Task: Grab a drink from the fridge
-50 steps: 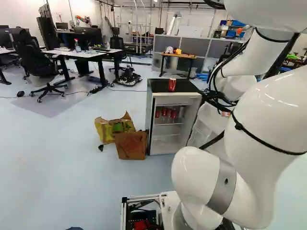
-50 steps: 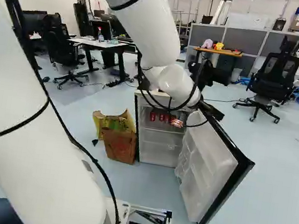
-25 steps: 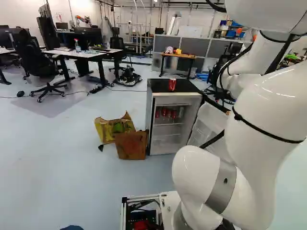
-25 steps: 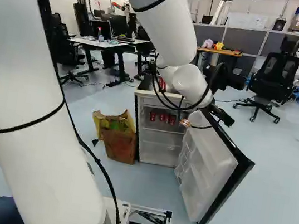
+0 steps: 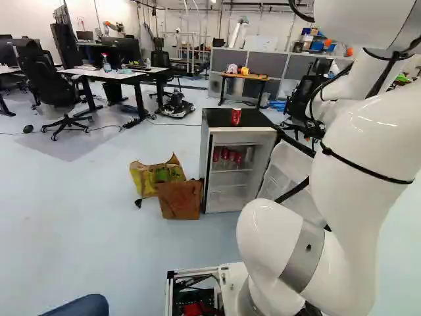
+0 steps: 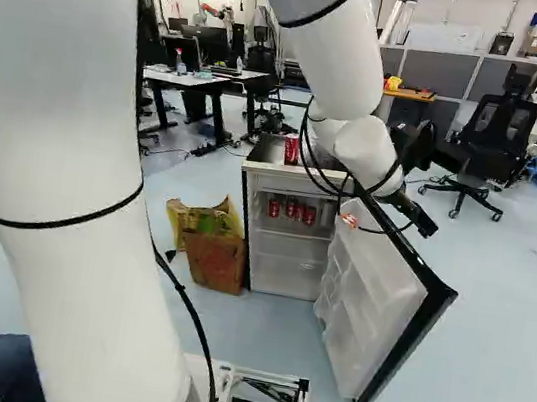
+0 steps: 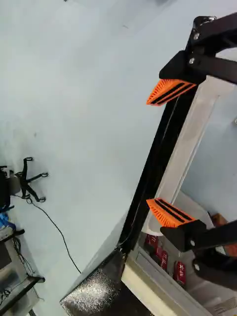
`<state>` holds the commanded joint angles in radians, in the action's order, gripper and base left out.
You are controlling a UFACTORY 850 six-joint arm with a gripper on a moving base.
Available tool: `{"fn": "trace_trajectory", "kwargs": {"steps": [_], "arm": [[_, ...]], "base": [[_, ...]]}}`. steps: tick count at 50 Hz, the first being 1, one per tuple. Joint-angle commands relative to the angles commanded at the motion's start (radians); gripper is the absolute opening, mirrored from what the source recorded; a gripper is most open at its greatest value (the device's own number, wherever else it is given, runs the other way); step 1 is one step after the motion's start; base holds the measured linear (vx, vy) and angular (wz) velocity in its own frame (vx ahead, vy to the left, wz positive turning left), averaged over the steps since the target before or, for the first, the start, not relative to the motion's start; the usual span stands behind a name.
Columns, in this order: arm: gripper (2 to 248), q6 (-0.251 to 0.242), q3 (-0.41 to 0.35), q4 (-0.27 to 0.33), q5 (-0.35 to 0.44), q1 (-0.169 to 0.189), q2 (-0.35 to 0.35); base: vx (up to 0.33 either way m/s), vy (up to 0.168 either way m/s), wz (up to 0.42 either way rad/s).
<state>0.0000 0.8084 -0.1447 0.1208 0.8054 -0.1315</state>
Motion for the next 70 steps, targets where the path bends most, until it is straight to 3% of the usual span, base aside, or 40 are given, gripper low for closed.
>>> {"fn": "trace_trajectory", "kwargs": {"steps": [30,53,70], "arm": [[247,0.000,0.139,-0.084,-0.049,0.051,-0.122],[247,0.000,0.253,-0.084,-0.055,0.083,-0.217],[247,0.000,0.350,-0.084,-0.131,0.094,-0.295]], "base": [[0.000,0.000,0.000],[0.000,0.000,0.000],[0.000,0.000,0.000]]}}
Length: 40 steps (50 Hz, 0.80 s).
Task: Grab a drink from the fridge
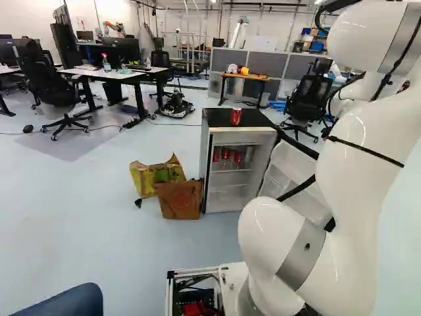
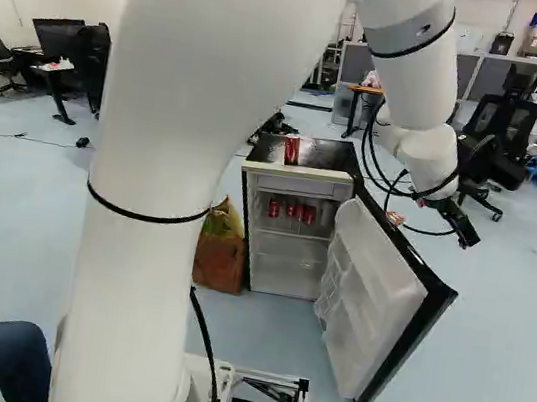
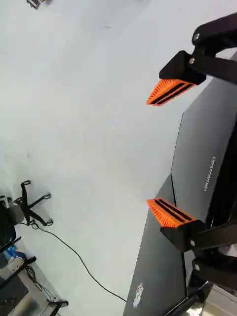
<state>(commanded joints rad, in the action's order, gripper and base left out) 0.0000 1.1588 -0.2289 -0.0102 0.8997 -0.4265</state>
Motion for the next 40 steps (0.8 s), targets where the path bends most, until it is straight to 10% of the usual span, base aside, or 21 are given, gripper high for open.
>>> {"fn": "trace_trajectory", "kwargs": {"steps": [40], "arm": [[247,0.000,0.253,0.000,-0.269,0.000,-0.189]], "base": [[0.000,0.000,0.000]]}}
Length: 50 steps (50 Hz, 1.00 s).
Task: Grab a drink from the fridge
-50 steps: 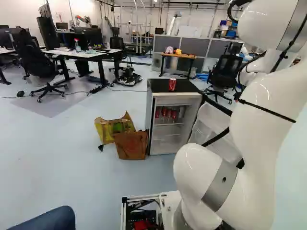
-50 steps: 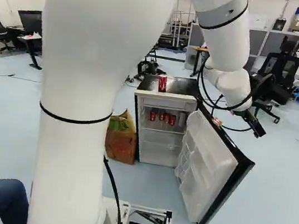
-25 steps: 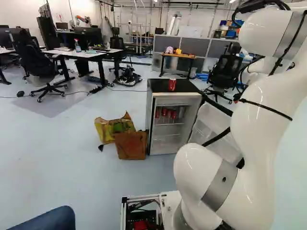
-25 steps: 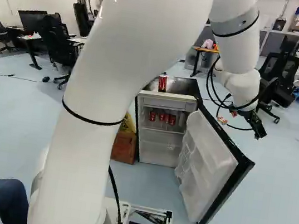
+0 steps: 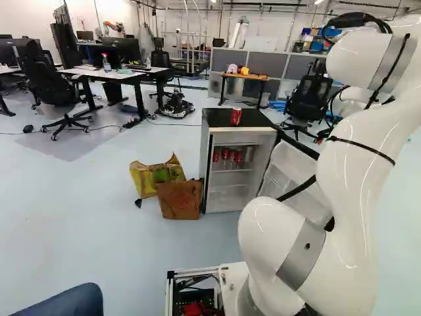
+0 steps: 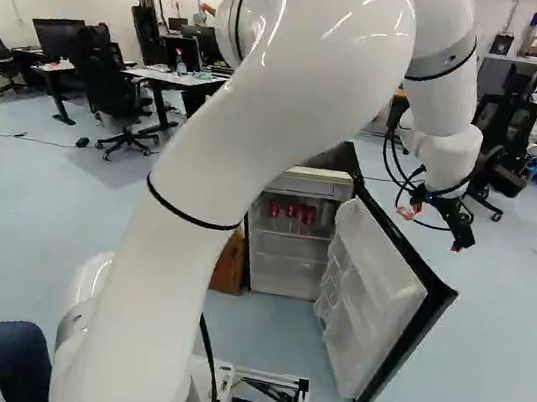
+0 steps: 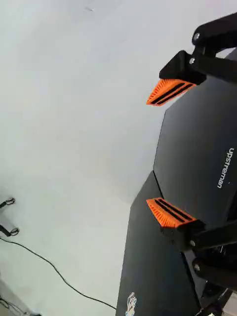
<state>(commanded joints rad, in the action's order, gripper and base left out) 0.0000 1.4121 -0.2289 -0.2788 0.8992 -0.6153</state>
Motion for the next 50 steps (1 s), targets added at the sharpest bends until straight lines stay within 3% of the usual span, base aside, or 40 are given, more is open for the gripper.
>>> {"fn": "trace_trajectory", "kwargs": {"steps": [28,50], "arm": [[247,0.000,0.020,0.000,-0.192,0.001,-0.014],[247,0.000,0.017,0.000,-0.203,0.001,-0.012]], "base": [[0.000,0.000,0.000],[0.000,0.000,0.000]]}}
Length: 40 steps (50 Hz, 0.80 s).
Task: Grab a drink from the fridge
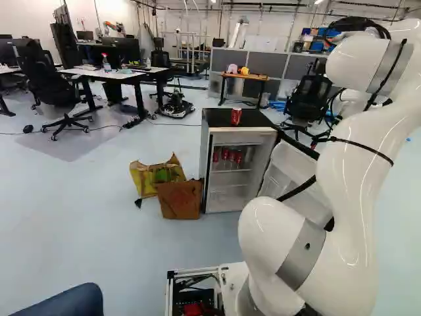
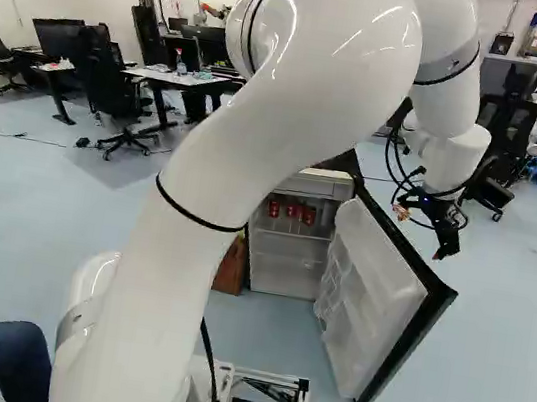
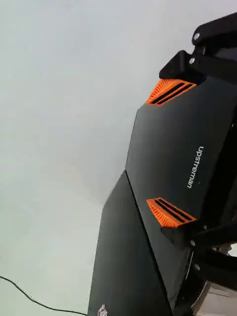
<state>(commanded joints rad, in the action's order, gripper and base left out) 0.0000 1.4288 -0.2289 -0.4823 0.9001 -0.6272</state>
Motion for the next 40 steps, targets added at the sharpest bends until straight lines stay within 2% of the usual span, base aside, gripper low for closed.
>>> {"fn": "trace_trajectory", "kwargs": {"steps": [40], "arm": [[247,0.000,-0.083,0.000,-0.049,0.000,0.057]], "base": [[0.000,0.000,0.000]]}}
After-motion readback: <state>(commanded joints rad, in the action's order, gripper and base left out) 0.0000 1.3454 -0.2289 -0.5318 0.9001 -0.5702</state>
